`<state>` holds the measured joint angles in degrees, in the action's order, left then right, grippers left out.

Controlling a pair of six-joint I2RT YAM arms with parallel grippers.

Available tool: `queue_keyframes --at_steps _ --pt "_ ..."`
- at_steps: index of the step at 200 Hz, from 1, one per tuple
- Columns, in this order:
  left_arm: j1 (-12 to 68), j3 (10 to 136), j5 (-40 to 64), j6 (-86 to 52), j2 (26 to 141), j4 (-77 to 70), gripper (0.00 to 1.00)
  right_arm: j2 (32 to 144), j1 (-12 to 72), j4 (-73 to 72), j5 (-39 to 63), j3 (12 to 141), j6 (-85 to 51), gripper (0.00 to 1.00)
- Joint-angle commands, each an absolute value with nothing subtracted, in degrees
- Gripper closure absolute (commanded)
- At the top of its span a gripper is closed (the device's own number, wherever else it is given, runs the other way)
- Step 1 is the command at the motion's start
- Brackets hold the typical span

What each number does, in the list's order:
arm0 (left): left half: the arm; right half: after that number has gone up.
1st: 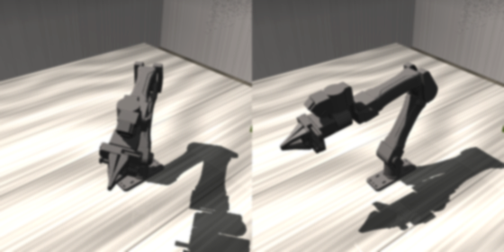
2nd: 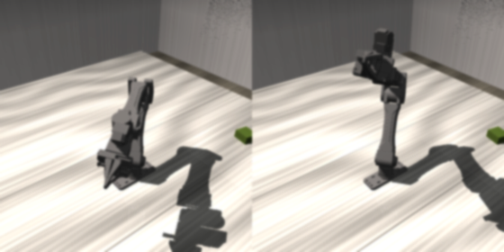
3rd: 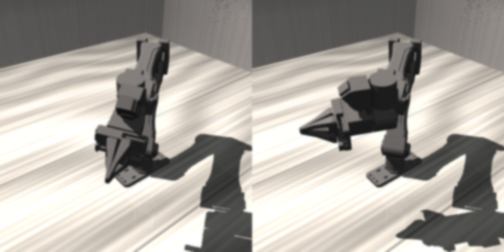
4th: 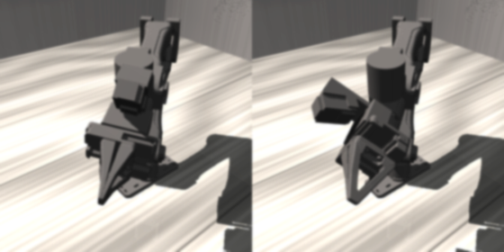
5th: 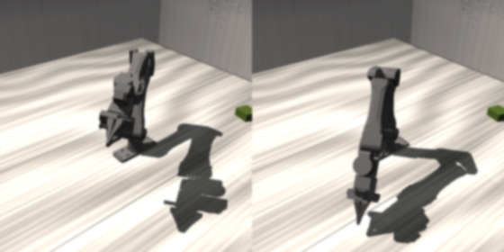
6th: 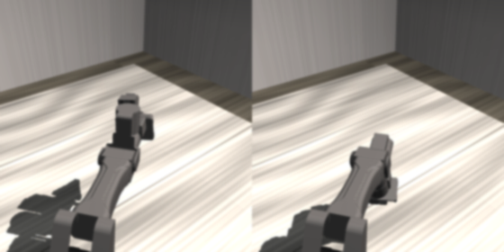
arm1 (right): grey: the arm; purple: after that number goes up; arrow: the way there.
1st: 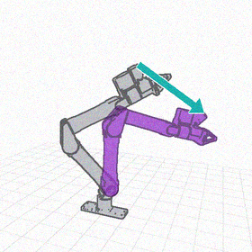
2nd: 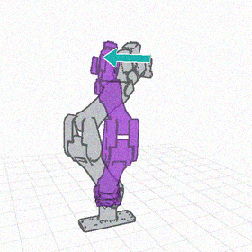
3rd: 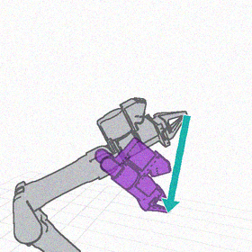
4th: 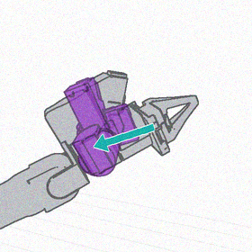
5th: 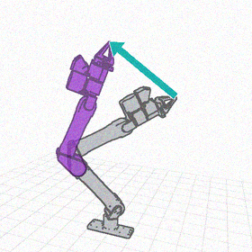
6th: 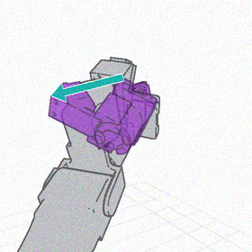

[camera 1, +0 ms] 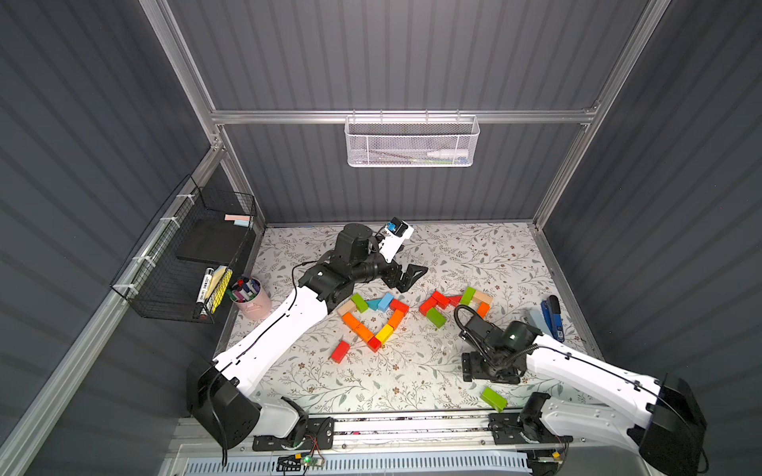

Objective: Assemble a heart with building blocks
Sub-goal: Pick up the building block from the center of the board.

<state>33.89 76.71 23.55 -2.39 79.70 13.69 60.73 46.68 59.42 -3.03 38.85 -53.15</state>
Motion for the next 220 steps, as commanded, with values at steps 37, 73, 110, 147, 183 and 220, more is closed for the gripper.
queue_keyframes --at_steps 37,73,110,147,183,220 --pt "33.49 76.25 28.16 -2.20 79.63 12.30 0.01 57.26 46.85 64.57 -5.14 34.79 -73.51 0.01" --pt "33.32 76.13 28.23 -2.19 79.10 12.31 0.01 57.08 46.86 60.04 0.12 31.59 -76.46 0.01" --pt "33.01 76.13 28.93 -2.14 79.52 12.22 0.01 59.21 46.89 63.34 1.33 32.24 -77.84 0.01" --pt "32.69 76.18 29.44 -2.20 79.37 12.18 0.01 59.94 46.85 67.62 -0.41 33.09 -78.61 0.01" --pt "32.35 76.23 30.48 -2.11 79.54 11.96 0.01 58.81 46.87 70.05 -1.29 32.94 -80.41 0.01" --pt "31.99 76.20 31.12 -2.15 79.30 11.89 0.01 58.34 46.93 66.81 0.52 31.75 -76.72 0.01"
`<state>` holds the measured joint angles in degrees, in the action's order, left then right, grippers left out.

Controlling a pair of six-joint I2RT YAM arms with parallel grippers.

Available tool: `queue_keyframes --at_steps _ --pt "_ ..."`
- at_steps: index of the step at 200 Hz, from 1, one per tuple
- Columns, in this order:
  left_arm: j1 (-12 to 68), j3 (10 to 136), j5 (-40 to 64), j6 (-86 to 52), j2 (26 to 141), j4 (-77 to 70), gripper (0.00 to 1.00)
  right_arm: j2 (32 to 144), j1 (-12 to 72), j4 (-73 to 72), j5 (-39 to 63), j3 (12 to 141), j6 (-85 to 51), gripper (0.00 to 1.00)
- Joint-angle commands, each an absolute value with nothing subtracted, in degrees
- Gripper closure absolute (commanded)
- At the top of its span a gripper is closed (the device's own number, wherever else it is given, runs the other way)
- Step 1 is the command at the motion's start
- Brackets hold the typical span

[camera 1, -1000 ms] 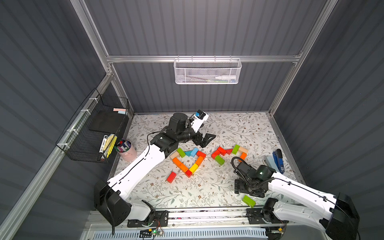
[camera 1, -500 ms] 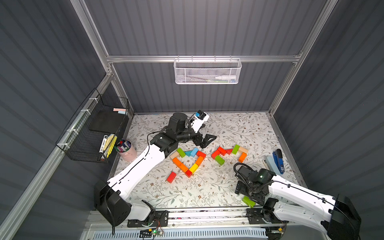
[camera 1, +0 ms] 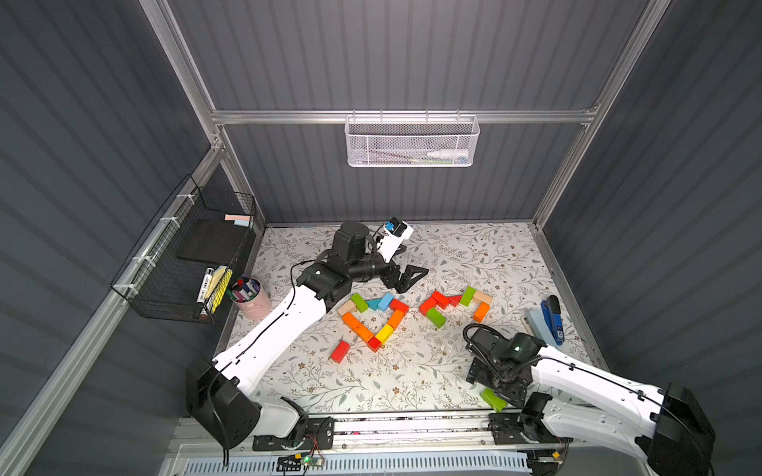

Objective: Assemble a heart with building blocks
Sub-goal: Pick up the building block from the center of the board.

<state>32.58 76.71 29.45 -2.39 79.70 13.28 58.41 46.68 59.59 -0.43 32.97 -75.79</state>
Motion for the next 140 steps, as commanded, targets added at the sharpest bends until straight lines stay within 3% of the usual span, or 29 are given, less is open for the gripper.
queue_keyframes --at_steps 1,100,112,129,140 --pt "31.99 76.20 31.12 -2.13 79.29 11.92 0.01 58.35 46.93 66.58 0.57 31.74 -76.55 0.01" --pt "30.54 76.22 32.34 -2.04 79.54 12.17 0.01 65.48 49.89 53.72 5.31 35.30 -66.27 0.04" --pt "30.39 76.24 32.52 -1.98 79.63 12.18 0.01 66.41 50.46 54.05 5.11 35.55 -64.89 0.13" --pt "30.32 76.17 32.68 -1.94 79.79 12.18 0.01 66.71 51.28 54.79 4.83 35.38 -64.83 0.34" --pt "30.24 76.22 32.78 -1.98 79.89 12.26 0.01 66.30 51.80 55.32 4.29 35.29 -64.73 0.43"
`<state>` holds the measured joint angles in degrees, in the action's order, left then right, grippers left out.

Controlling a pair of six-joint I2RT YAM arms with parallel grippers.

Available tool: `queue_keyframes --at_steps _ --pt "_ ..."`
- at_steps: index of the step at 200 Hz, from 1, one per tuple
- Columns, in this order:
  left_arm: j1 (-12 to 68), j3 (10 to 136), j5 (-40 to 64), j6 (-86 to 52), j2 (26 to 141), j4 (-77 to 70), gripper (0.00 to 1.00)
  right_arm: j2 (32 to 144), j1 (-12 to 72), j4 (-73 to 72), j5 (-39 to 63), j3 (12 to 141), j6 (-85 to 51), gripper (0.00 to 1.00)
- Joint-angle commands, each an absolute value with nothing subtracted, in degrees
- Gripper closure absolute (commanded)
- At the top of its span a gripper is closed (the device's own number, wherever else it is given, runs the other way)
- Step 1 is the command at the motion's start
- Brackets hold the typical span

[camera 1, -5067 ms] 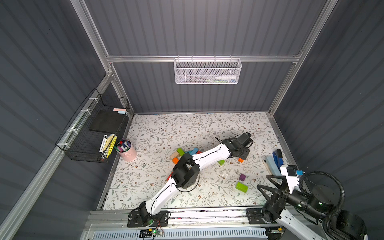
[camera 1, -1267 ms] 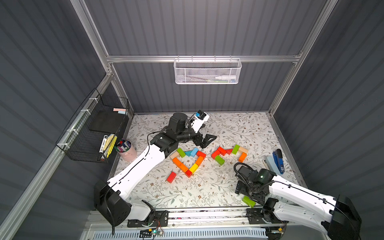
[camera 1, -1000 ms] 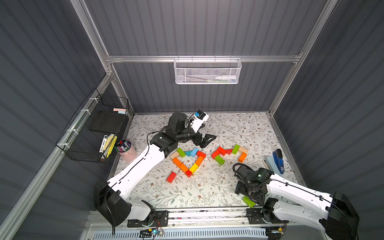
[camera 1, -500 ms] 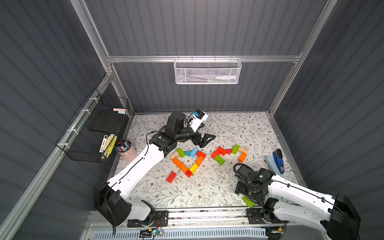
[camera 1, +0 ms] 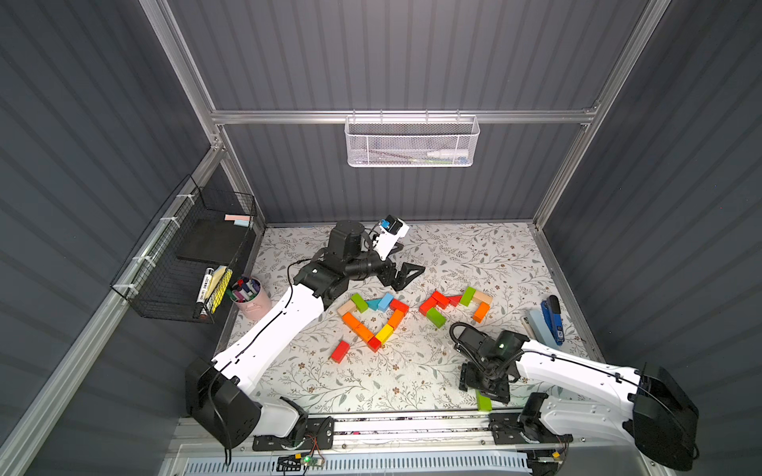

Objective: Assemble a heart with building blocks
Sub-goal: Pick up the building block from the center of the board, then assemble the building block at the center of the board.

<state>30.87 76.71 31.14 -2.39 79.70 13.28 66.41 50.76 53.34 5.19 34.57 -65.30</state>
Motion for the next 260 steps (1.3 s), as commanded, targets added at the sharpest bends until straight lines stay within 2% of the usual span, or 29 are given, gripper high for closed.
queue_keyframes --at_steps 1,20,70,106,172,260 --pt "30.24 76.17 32.78 -1.96 79.89 12.24 0.01 66.24 51.87 55.43 4.26 35.27 -64.75 0.44" --pt "30.14 76.22 32.87 -1.91 80.16 12.26 0.01 65.75 52.36 56.79 3.14 35.23 -64.31 0.57" --pt "29.86 76.16 33.22 -1.93 80.33 12.07 0.01 68.52 53.07 55.64 1.58 36.16 -60.64 0.60" --pt "29.75 76.14 33.31 -1.89 80.17 12.17 0.01 72.35 53.26 55.40 0.00 37.82 -60.03 0.72" --pt "29.54 76.07 33.22 -2.09 79.71 12.04 0.01 75.01 50.11 54.10 -4.65 47.41 -58.86 0.77" --pt "29.13 75.79 32.92 -2.46 79.19 11.71 0.01 81.72 34.38 48.41 -6.58 55.26 -56.16 0.77"
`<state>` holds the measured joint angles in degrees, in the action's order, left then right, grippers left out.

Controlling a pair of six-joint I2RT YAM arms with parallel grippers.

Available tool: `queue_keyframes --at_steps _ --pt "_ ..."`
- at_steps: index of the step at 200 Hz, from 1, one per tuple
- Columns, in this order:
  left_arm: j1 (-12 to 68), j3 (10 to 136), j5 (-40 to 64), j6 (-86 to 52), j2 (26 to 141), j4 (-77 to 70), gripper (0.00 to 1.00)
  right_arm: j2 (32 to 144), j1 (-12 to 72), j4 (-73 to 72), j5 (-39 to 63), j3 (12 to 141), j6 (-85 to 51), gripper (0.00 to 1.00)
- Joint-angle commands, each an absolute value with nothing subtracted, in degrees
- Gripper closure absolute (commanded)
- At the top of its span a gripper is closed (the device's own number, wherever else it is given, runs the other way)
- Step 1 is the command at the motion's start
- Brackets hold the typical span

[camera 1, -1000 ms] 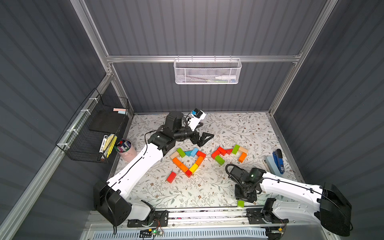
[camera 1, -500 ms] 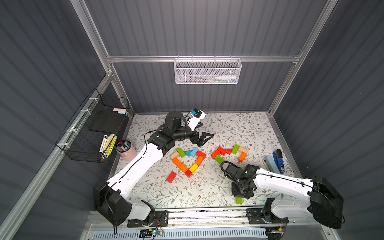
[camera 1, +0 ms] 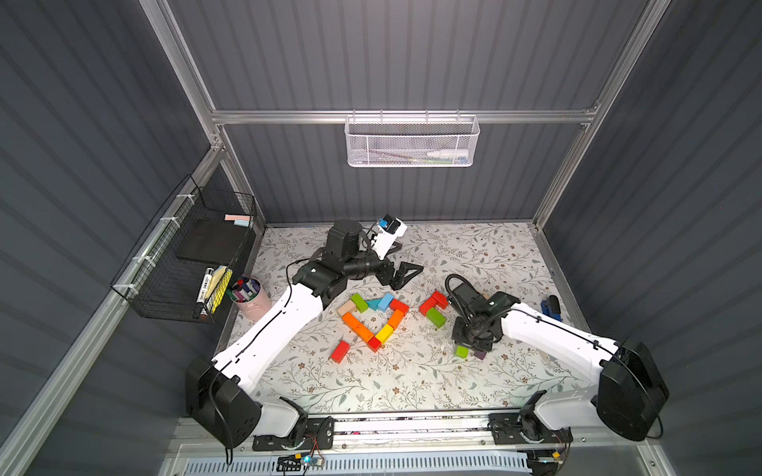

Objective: Assemble a heart with building blocks
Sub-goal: Assemble the building block at the center of the board.

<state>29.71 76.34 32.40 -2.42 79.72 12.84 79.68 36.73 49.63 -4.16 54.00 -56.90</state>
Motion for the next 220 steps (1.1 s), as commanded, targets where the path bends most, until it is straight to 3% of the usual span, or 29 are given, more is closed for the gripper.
queue_keyframes --at_steps 1,89,220 --pt "29.16 75.82 32.90 -2.46 79.19 11.70 0.01 81.82 34.19 48.38 -6.54 55.23 -56.16 0.77" --pt "28.89 75.58 32.63 -2.20 78.73 11.51 0.01 91.14 24.63 39.27 -4.36 55.94 -53.11 0.79" --pt "28.64 75.59 32.31 -2.00 78.93 11.60 0.01 92.99 19.96 38.81 -3.23 56.19 -50.80 0.79"
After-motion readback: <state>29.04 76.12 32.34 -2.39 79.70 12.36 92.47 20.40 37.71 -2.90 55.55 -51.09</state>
